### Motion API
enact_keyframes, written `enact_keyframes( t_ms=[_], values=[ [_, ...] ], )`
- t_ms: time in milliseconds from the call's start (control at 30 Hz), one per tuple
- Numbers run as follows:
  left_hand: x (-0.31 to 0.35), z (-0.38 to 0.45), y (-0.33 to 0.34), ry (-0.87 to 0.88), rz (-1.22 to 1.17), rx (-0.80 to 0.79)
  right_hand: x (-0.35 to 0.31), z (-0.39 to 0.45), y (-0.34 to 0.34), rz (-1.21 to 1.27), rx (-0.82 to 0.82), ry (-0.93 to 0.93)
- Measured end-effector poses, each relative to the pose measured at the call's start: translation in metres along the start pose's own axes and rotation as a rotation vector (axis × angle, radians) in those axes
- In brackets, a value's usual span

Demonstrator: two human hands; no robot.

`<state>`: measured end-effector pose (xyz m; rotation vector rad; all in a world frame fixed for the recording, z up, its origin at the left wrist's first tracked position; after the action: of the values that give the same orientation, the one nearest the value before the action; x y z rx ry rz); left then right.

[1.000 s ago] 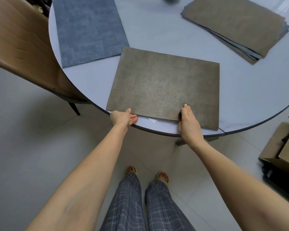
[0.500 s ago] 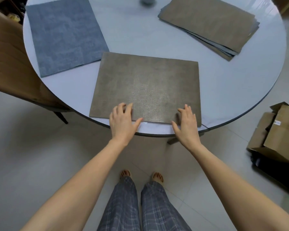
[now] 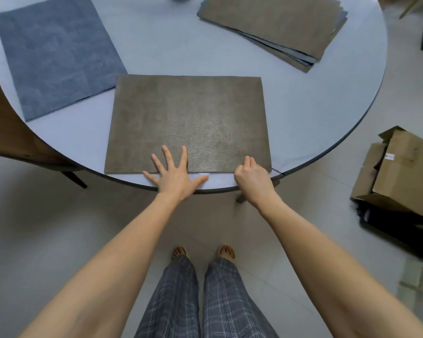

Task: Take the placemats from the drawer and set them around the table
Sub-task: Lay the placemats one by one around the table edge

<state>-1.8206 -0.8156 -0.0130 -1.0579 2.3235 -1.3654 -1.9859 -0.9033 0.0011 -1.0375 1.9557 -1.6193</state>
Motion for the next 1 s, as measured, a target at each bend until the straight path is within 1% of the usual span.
enact_keyframes(
  t_ms=[133, 267, 333, 433, 500, 600, 700, 900, 1000],
  values=[
    [-0.001, -0.001, -0.001, 0.008, -0.014, -0.007, 0.0, 0.0, -0.007, 0.028, -0.008, 0.002],
    [-0.003, -0.002, 0.001, 0.021, -0.014, 0.011, 0.0, -0.003, -0.008, 0.048, 0.088, 0.019],
    [-0.003, -0.003, 0.001, 0.029, -0.011, 0.016, -0.003, -0.007, -0.009, 0.046, 0.108, 0.016],
    [-0.004, -0.003, 0.001, 0.032, -0.008, 0.018, -0.004, -0.007, -0.004, 0.047, 0.083, 0.029],
    [-0.004, -0.003, 0.001, 0.034, -0.008, 0.019, -0.002, -0.007, -0.003, 0.081, 0.103, 0.046],
    [-0.004, -0.003, 0.001, 0.039, -0.014, 0.026, -0.002, -0.008, 0.002, 0.089, 0.047, 0.028],
    [-0.004, -0.004, 0.0, 0.043, -0.022, 0.031, -0.001, -0.008, 0.002, 0.104, 0.008, 0.051],
    [-0.004, -0.004, 0.0, 0.037, -0.05, 0.038, 0.0, -0.008, 0.003, 0.117, 0.088, 0.039],
    [-0.005, -0.004, 0.0, 0.042, -0.059, 0.042, 0.002, -0.009, 0.005, 0.128, 0.095, 0.055]
  ],
)
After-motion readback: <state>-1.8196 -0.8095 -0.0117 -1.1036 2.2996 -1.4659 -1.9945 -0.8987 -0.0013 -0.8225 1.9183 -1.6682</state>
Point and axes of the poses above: each hand's wrist, its own z-axis towards the middle knuckle, its own y-axis out of the palm, x = y × z, the point moved 2 cm from there along z, towards the middle knuckle, and after that the axes turned 1 degree about z, right-handed, at the moved point
